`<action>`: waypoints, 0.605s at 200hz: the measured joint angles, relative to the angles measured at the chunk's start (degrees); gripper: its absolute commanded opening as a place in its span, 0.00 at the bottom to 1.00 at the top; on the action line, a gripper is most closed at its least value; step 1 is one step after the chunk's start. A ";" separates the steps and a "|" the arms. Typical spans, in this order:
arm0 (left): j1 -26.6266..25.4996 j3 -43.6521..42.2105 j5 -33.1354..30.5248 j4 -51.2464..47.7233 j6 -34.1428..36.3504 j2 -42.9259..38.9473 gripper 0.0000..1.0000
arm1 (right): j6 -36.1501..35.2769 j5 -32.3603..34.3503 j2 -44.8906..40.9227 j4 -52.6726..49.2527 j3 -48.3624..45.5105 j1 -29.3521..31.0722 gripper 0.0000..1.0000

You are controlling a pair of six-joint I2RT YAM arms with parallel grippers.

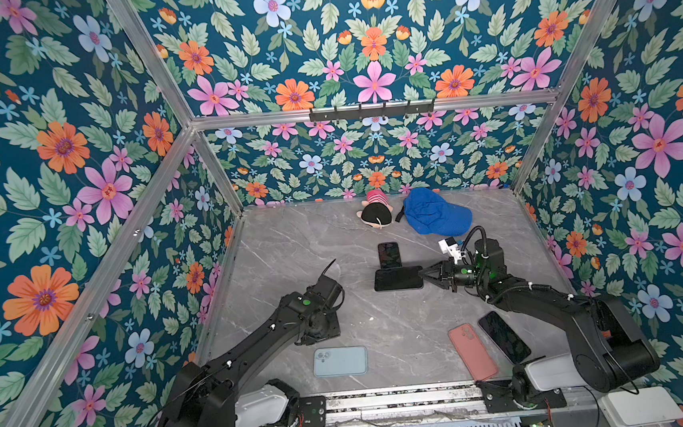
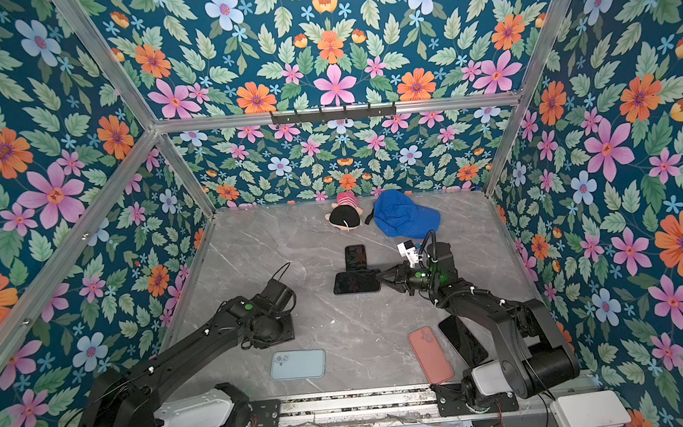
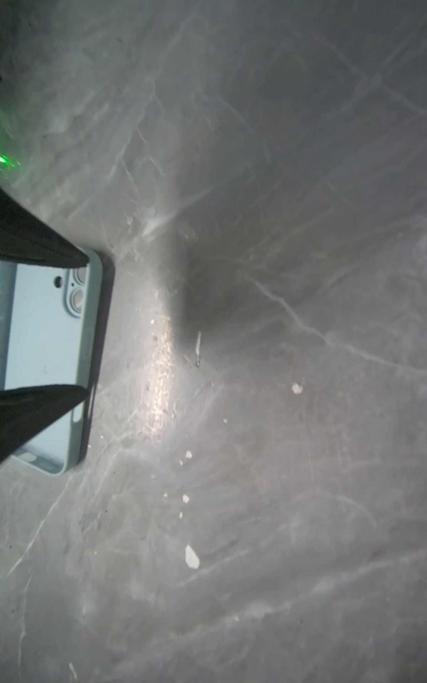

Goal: Put the phone into the phone case
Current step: 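Release the phone with the left gripper and move it to the light blue case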

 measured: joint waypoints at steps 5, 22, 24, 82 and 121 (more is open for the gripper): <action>0.00 -0.11 -0.57 -0.87 -0.33 -0.61 0.55 | 0.00 -0.13 0.15 0.00 0.09 0.00 0.00; -0.02 -0.90 -1.84 -3.32 -1.81 -2.25 0.55 | -0.24 -0.48 0.50 -0.11 0.39 0.00 0.00; -0.04 -1.07 -1.90 -3.56 -1.81 -2.43 0.55 | -0.26 -0.50 0.50 -0.13 0.44 0.00 0.00; -0.79 -6.43 -0.42 -6.54 -5.29 -4.61 0.51 | -1.49 -0.90 1.11 -0.50 1.27 0.00 0.00; -1.40 -9.51 1.22 -6.32 -6.23 -5.57 0.38 | -1.57 -1.18 1.40 -0.66 1.73 0.00 0.00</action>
